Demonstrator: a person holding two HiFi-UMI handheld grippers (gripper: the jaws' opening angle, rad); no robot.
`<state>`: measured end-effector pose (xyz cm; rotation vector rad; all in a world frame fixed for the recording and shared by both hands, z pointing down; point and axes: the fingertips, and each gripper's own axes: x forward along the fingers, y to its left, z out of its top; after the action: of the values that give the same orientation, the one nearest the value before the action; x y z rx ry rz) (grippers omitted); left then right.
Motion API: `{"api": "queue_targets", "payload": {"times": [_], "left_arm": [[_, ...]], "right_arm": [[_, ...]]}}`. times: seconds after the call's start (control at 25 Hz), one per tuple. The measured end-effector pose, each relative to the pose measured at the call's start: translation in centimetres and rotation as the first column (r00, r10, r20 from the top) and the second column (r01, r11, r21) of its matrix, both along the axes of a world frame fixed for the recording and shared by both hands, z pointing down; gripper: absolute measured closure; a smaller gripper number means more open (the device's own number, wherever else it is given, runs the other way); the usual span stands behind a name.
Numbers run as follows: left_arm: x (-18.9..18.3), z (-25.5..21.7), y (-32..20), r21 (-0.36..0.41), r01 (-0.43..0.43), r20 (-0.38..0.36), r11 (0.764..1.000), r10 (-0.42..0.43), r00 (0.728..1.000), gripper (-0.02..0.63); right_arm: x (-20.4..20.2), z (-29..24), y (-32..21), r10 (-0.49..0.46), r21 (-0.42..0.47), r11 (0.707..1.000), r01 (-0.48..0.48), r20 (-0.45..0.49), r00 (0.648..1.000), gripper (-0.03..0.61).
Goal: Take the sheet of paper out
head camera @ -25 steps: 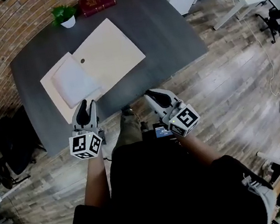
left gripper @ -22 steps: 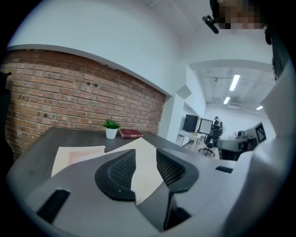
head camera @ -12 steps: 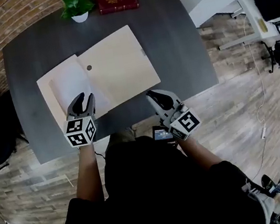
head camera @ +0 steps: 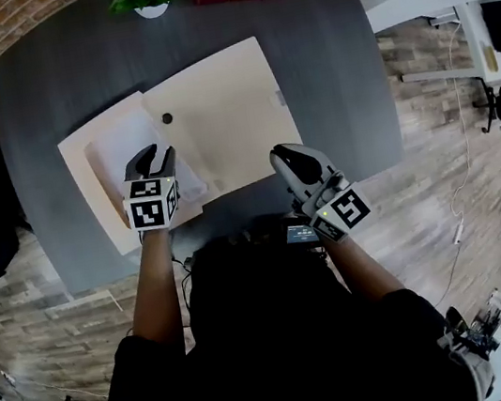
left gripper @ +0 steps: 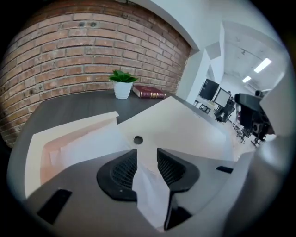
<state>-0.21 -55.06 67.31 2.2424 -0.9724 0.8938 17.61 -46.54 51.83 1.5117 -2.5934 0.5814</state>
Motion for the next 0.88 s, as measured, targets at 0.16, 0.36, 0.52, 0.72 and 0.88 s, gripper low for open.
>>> {"api": "queue_targets", "payload": {"times": [0.16, 0.36, 0.52, 0.72, 0.88], "left_arm": [[-0.2, 3.1, -0.6, -0.057, -0.001, 0.061, 0.998, 0.004, 0.998, 0.487], [0.0, 5.1, -1.0, -0.116, 0.008, 0.103, 0.993, 0.004, 0.995, 0.502], [-0.1, 6.2, -0.6, -0.125, 0.026, 0.151, 0.992, -0.007, 0.988, 0.515], [-0.5, 6.3, -1.1, -0.103, 0.067, 0.174, 0.992, -0.048, 0.984, 0.577], [-0.4, 6.1, -1.0, -0.121, 0.095, 0.164, 0.988, -0.075, 0.984, 0.605]], "right_arm": [[0.4, 0.9, -1.1, -0.004, -0.025, 1.000, 0.004, 0.013, 1.000, 0.541], [1.1, 2.2, -2.7, -0.039, -0.043, 0.998, 0.040, 0.028, 0.999, 0.541], [1.9, 2.3, -3.9, -0.064, -0.037, 0.997, 0.065, 0.036, 0.997, 0.541], [3.1, 2.6, -4.6, -0.079, -0.047, 0.996, 0.081, 0.031, 0.996, 0.541], [4.2, 3.1, -4.7, -0.096, -0.064, 0.993, 0.097, 0.018, 0.995, 0.541]]}}
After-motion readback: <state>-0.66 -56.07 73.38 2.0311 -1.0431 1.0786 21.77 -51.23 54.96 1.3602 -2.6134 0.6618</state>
